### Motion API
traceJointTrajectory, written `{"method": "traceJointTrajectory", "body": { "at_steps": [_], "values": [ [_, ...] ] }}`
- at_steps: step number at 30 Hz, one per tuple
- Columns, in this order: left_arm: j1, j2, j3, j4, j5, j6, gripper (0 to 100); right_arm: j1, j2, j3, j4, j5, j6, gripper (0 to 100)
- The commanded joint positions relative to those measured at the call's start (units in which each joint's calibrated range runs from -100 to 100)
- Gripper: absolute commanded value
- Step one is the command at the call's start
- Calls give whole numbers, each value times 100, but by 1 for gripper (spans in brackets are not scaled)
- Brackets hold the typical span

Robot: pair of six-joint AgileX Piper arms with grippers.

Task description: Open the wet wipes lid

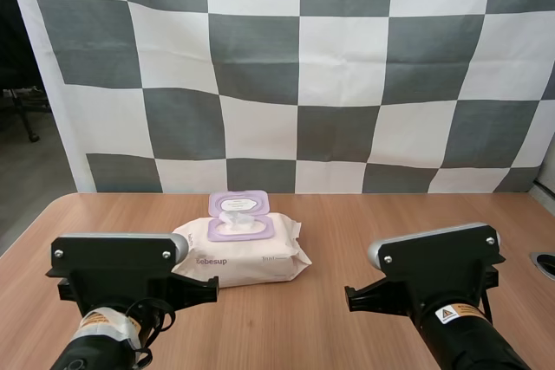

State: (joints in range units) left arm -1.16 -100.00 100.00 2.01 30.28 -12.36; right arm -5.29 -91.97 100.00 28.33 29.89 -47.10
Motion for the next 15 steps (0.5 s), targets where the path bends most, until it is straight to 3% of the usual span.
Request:
{"method": "traceJointTrajectory", "body": {
  "at_steps": [1,5,11,15],
  "values": [
    [17,0,0,-71,-12,115,0,0,-3,0,-46,3,8,0],
    [33,0,0,171,-12,-160,0,0,-3,0,-167,-151,8,0],
    [33,0,0,305,-12,-312,0,0,-3,0,-2440,-631,-2,0],
    [33,0,0,305,-12,-312,0,0,-3,0,-2677,-518,-2,0]
  ]
}}
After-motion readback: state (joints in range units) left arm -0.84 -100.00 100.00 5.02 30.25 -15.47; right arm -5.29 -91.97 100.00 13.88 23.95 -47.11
